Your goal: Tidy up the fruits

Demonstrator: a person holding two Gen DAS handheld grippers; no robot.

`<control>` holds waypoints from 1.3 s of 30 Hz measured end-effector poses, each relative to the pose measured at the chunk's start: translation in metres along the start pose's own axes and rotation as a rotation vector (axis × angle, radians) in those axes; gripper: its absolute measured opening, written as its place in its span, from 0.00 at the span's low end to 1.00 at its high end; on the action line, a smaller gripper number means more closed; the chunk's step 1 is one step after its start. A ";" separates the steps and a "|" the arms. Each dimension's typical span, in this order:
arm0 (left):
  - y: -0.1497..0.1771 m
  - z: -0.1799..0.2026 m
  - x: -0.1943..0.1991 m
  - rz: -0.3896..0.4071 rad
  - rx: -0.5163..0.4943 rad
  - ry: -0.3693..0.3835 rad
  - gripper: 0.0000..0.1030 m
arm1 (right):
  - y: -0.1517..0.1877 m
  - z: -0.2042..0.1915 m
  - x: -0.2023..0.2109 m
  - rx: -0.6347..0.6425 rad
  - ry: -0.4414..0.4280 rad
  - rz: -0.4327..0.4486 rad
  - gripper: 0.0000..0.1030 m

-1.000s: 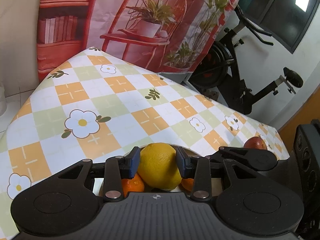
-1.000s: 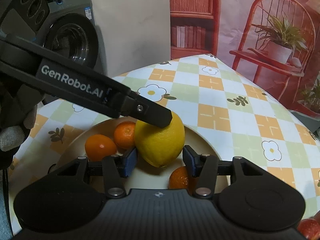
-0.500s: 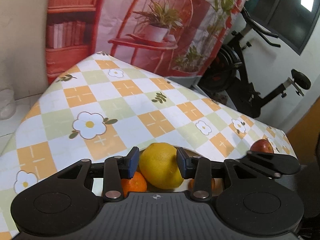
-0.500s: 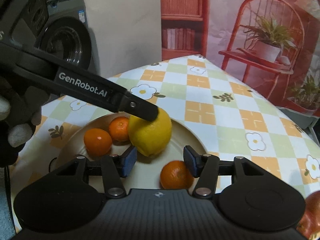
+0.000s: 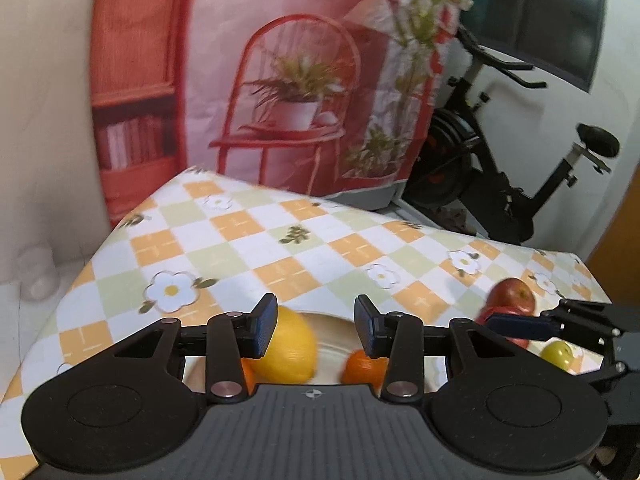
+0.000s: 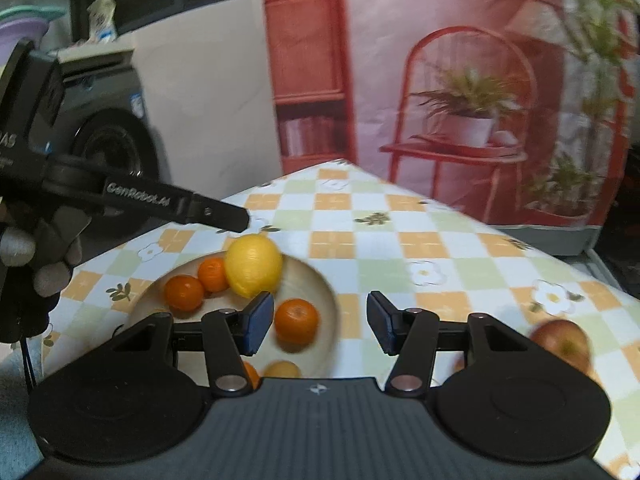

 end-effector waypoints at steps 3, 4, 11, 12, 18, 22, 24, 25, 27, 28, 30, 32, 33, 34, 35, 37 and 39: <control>0.000 0.022 0.007 0.023 -0.049 0.008 0.44 | 0.006 0.018 0.023 -0.028 0.039 0.022 0.54; 0.000 0.028 0.008 0.028 -0.059 0.012 0.44 | 0.009 0.024 0.030 -0.038 0.053 0.027 0.54; 0.013 0.070 0.013 0.033 -0.112 0.062 0.44 | 0.033 0.059 0.080 -0.110 0.139 0.052 0.54; 0.015 0.075 0.012 0.029 -0.117 0.069 0.44 | 0.037 0.062 0.085 -0.116 0.150 0.053 0.54; 0.026 0.092 0.008 0.008 -0.134 0.098 0.44 | 0.058 0.079 0.111 -0.162 0.191 0.060 0.54; 0.032 0.102 0.006 -0.004 -0.149 0.113 0.44 | 0.070 0.086 0.121 -0.178 0.214 0.053 0.54; 0.033 0.108 0.006 -0.010 -0.153 0.121 0.44 | 0.073 0.090 0.124 -0.185 0.226 0.054 0.54; 0.034 0.111 0.006 -0.010 -0.158 0.124 0.44 | 0.075 0.093 0.126 -0.190 0.232 0.054 0.54; 0.035 0.116 0.007 -0.007 -0.167 0.128 0.44 | 0.078 0.098 0.129 -0.193 0.243 0.053 0.54; 0.036 0.117 0.007 -0.008 -0.168 0.130 0.44 | 0.080 0.100 0.130 -0.194 0.248 0.052 0.54; 0.037 0.117 0.008 -0.012 -0.171 0.133 0.44 | 0.082 0.103 0.132 -0.197 0.255 0.051 0.54; 0.038 0.117 0.007 -0.017 -0.172 0.131 0.44 | 0.083 0.105 0.132 -0.204 0.258 0.050 0.54; 0.039 0.116 0.007 -0.020 -0.171 0.131 0.44 | 0.084 0.105 0.133 -0.206 0.255 0.051 0.54; 0.039 0.115 0.007 -0.024 -0.169 0.130 0.44 | 0.084 0.105 0.134 -0.206 0.252 0.052 0.54; 0.040 0.114 0.006 -0.030 -0.164 0.130 0.44 | 0.084 0.103 0.133 -0.205 0.248 0.051 0.54; 0.040 0.111 0.001 -0.065 -0.147 0.142 0.44 | 0.085 0.099 0.132 -0.202 0.236 0.049 0.54; 0.044 0.110 -0.005 -0.112 -0.126 0.156 0.44 | 0.085 0.092 0.129 -0.202 0.221 0.043 0.54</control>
Point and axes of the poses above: each gripper's, at about its wrist camera, not at the fingertips, and x roughly against the way its jaws point, z to its right, y to its underside, the point moved 10 cm from there along -x, roughly the way its jaws point, and after that the axes turned 5 degrees about z, right-handed, at the moved point
